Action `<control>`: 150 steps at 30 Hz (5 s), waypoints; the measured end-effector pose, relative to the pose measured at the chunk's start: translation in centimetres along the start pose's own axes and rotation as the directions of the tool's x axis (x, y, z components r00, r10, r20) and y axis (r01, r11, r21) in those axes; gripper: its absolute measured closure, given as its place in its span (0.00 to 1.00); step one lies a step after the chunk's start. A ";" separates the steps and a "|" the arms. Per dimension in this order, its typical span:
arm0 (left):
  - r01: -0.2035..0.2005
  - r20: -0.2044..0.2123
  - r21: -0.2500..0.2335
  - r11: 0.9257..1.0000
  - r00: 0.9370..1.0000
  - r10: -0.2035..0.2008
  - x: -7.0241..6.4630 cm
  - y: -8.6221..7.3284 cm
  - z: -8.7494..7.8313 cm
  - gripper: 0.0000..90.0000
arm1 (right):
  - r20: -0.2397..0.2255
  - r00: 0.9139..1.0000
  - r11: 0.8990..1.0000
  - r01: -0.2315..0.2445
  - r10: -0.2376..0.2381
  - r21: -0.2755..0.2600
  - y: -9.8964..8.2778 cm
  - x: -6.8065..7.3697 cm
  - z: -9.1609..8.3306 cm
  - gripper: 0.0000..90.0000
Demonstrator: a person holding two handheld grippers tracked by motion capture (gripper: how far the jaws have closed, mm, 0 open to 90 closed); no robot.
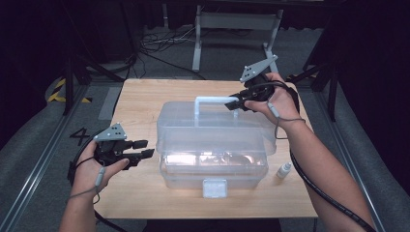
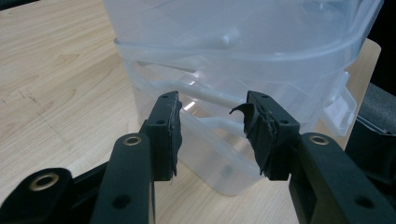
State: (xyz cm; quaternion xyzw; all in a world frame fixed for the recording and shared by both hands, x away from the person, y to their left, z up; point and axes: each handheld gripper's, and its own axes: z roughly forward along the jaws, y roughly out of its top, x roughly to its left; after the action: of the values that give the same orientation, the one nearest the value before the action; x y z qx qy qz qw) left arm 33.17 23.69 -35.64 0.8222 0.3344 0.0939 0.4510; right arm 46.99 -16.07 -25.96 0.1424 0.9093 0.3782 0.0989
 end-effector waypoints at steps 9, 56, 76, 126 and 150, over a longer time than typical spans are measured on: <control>-0.014 0.013 0.008 1.000 1.000 0.014 -0.4 0.2 0.4 0.63 | -0.007 0.999 0.999 -0.043 0.043 -0.008 0.3 -1.3 0.1 0.79; -0.012 0.016 -0.126 0.992 1.000 0.014 -2.4 1.2 2.9 1.00 | 0.048 0.999 0.997 -0.013 0.016 -0.082 0.9 -0.2 -2.1 0.65; -0.014 0.019 -0.137 0.990 1.000 0.017 -2.2 1.8 2.8 1.00 | 0.110 0.993 0.985 -0.013 0.033 -0.172 -3.4 4.1 -9.7 0.91; -0.028 -0.008 -0.152 0.988 1.000 0.027 -2.7 2.3 3.0 1.00 | 0.083 0.967 0.926 -0.202 0.240 -0.318 -16.6 9.4 -6.0 1.00; -0.019 -0.056 -0.180 0.983 0.998 0.009 -1.8 5.0 2.7 1.00 | 0.134 0.957 0.904 -0.189 0.257 -0.384 -14.4 7.7 -6.2 1.00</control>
State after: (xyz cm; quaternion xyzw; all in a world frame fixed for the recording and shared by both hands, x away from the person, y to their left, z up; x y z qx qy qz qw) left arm 35.36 18.80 -32.90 0.7773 0.3309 0.1496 0.5136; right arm 35.29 -27.26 -32.56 0.2585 0.7873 0.5358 0.1622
